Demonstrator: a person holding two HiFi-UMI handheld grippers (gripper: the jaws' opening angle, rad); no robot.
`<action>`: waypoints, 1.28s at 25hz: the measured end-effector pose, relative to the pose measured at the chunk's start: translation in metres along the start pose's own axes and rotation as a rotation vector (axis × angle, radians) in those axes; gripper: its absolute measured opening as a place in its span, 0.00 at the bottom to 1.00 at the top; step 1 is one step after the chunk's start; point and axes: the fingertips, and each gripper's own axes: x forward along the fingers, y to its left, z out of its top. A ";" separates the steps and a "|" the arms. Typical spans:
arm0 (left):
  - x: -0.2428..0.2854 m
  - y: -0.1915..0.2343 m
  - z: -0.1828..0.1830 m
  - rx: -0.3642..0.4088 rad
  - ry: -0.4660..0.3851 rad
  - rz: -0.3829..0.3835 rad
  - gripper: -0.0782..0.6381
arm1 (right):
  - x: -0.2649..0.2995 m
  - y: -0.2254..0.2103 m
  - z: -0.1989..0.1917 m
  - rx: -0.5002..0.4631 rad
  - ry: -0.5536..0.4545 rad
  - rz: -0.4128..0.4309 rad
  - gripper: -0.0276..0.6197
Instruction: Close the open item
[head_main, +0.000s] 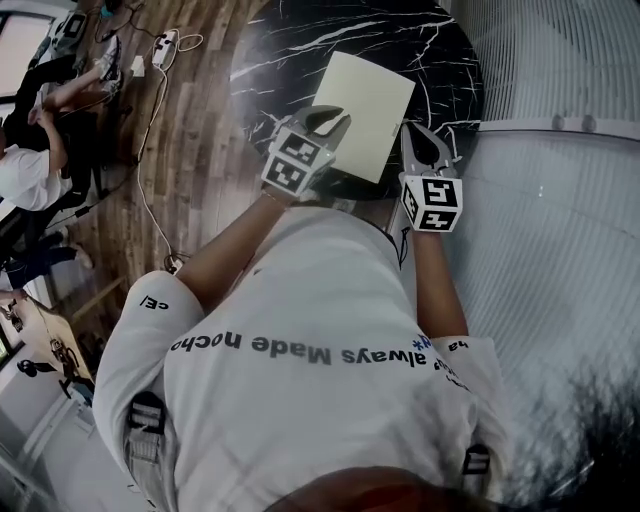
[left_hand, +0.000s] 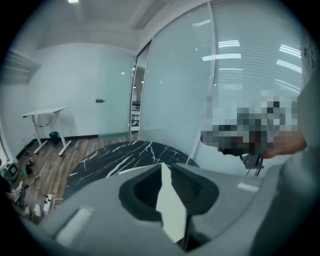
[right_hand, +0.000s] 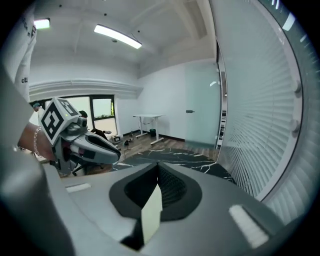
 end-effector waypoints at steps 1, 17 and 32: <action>-0.007 -0.001 0.011 0.001 -0.028 0.001 0.19 | -0.007 0.004 0.012 -0.005 -0.024 0.004 0.05; -0.089 -0.038 0.130 0.024 -0.358 -0.032 0.12 | -0.090 0.053 0.133 -0.088 -0.255 0.068 0.05; -0.091 -0.042 0.146 0.076 -0.381 -0.027 0.12 | -0.086 0.052 0.137 -0.087 -0.257 0.072 0.05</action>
